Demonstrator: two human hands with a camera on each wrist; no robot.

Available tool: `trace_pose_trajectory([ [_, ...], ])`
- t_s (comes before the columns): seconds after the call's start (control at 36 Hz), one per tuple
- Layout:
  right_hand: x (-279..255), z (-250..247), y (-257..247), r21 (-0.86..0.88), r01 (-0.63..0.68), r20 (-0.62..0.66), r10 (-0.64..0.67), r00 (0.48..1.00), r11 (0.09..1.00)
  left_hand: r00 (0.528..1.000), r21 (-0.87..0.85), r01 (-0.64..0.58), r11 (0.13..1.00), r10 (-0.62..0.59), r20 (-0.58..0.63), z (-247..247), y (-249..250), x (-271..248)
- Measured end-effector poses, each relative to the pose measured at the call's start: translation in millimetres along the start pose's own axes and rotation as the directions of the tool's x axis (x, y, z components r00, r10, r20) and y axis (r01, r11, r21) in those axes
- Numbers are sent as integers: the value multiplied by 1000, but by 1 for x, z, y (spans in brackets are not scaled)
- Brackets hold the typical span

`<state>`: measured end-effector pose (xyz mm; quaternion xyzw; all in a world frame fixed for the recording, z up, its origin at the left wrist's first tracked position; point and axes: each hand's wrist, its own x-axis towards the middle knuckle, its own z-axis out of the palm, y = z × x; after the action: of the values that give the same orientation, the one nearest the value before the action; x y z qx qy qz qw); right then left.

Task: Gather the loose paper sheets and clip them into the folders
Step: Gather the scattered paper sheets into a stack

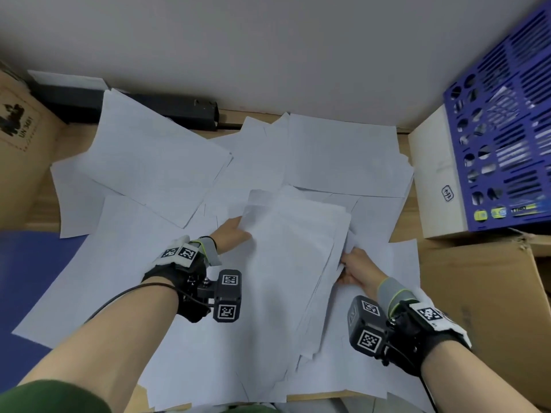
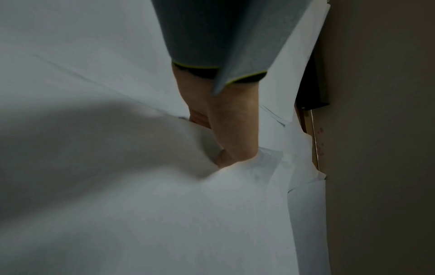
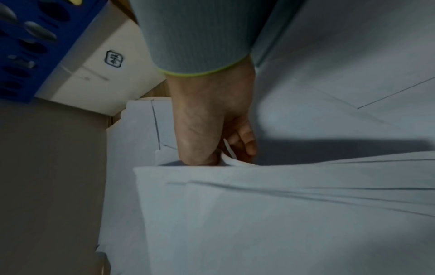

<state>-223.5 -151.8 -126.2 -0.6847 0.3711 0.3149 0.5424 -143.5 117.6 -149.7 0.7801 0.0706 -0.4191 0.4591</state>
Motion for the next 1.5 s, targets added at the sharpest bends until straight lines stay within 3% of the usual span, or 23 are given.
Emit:
trace_pose_trajectory([
  [0.11, -1, 9, -14, 75, 83, -44, -80, 996, 994, 994, -24, -63, 998, 61, -89, 5, -4, -1],
  [0.22, -8, 12, -18, 412, 77, 97, -128, 987, 908, 961, -44, -182, 982, 168, -219, 3, -6, -6],
  [0.28, -11, 12, -14, 405, 94, 150, -168, 974, 910, 944, -129, -207, 970, 163, -287, 0, -1, -11],
  [0.33, -18, 19, -14, 286, 175, 162, -228, 960, 942, 919, -181, -255, 950, 180, -350, -7, 5, -15],
  [0.39, -25, 28, -21, 198, 260, 105, -284, 953, 945, 893, -223, -314, 923, 207, -399, -18, 16, -22],
  [0.47, -35, 41, -47, 200, 375, -43, -375, 926, 905, 842, -266, -430, 863, 277, -463, -35, 41, -36],
  [0.58, -58, 52, -101, 199, 564, -224, -523, 822, 802, 714, -292, -623, 726, 375, -592, -62, 84, -68],
  [0.69, -93, 58, -143, 263, 711, -301, -645, 703, 652, 620, -316, -754, 576, 462, -634, -85, 107, -108],
  [0.78, -104, 68, -140, 314, 725, -300, -661, 688, 613, 582, -278, -788, 549, 518, -627, -93, 97, -126],
  [0.83, -100, 79, -121, 329, 676, -263, -624, 736, 659, 627, -291, -753, 590, 508, -591, -92, 75, -126],
  [0.92, -90, 96, -83, 258, 547, -159, -524, 837, 796, 744, -309, -628, 714, 434, -508, -86, 34, -118],
  [1.03, -86, 105, -59, 187, 478, -155, -455, 877, 858, 837, -285, -499, 818, 371, -402, -80, -3, -120],
  [1.14, -103, 110, -74, 181, 532, -173, -506, 845, 827, 848, -247, -478, 843, 369, -381, -78, -3, -127],
  [1.28, -133, 112, -111, 303, 664, -330, -579, 746, 683, 799, -405, -576, 710, 386, -460, -86, 31, -141],
  [1.39, -145, 112, -111, 357, 708, -385, -595, 705, 609, 802, -470, -584, 661, 383, -457, -94, 33, -143],
  [1.44, -138, 116, -96, 301, 668, -353, -572, 741, 680, 815, -439, -560, 703, 372, -444, -93, 20, -139],
  [1.5, -128, 121, -75, 257, 555, -252, -500, 829, 791, 856, -391, -493, 777, 352, -379, -88, 3, -136],
])
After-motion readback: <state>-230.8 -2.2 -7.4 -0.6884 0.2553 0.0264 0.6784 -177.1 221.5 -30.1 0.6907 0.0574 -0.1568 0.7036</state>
